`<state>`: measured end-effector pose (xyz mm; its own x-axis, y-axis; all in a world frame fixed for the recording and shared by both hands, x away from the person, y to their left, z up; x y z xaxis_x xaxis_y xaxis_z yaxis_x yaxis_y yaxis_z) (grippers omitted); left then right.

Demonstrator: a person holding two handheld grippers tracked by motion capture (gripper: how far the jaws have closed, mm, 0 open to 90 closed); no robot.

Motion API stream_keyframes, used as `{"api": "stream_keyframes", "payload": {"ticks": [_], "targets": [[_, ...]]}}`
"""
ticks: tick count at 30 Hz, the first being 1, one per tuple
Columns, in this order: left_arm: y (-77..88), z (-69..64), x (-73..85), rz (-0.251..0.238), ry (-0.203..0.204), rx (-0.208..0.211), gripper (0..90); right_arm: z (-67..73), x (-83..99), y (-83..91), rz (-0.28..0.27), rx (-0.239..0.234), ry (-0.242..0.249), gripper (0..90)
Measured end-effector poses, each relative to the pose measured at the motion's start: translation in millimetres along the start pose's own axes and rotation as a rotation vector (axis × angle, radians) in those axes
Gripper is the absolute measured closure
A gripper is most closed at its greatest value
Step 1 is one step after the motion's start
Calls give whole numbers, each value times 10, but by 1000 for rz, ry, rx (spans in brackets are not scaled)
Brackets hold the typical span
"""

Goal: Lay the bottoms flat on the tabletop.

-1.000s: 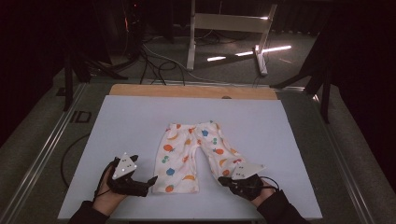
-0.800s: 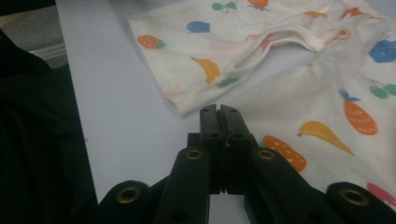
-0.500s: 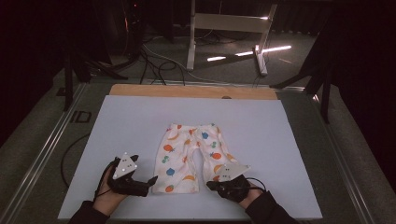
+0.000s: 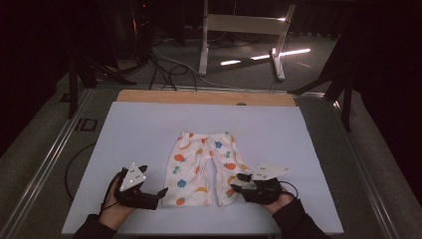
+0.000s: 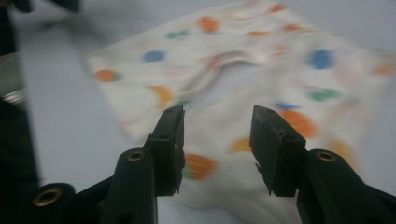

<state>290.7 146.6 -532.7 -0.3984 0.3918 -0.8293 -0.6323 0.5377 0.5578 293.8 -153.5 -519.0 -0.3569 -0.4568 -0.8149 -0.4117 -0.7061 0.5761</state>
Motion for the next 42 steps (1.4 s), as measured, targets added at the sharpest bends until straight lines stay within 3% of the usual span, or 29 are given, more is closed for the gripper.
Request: {"api": "stream_keyframes", "payload": {"ticks": [4, 8, 12, 15, 19, 21, 24, 29, 34, 42], "targets": [[2, 4, -2, -1, 2, -1, 2, -346, 81, 210, -13, 117, -34, 558], [2, 1, -6, -3, 5, -2, 2, -540, 230, 318, -8, 147, -93, 562], [8, 4, -6, -3, 3, -3, 2, -546, 361, 345, 30, 156, -101, 612], [16, 5, -6, -5, 0, -2, 2, -524, 465, 349, 46, 115, -128, 603], [17, 17, -9, -8, 6, -3, 2, -457, 637, 330, 112, 91, -92, 632], [12, 10, -11, -6, 1, -2, 2, -446, 677, 286, 125, 71, -104, 633], [7, 4, -13, -4, -2, -2, 2, -427, 675, 195, 134, 53, -95, 654], [9, 13, -8, -4, 4, -2, 2, -413, 671, 82, 164, 46, -62, 876], [13, 15, -7, -4, 5, -1, 2, -332, 606, 153, 162, 36, -55, 891], [9, 15, -3, -3, 8, 0, 2, -176, 509, 364, 126, 25, -83, 890]]}}
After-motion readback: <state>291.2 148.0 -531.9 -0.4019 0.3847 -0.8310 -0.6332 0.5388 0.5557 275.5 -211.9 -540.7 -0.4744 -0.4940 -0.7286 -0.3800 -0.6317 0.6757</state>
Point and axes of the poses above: each handheld gripper's, and its own axes: y roughly backward along the jaws, x roughly out of its underside, z roughly to its left, the point moved 8 cm from there along -y, roughly forward along the jaws, and after that the axes turned 2 degrees about -x, right-handed, at the moved point
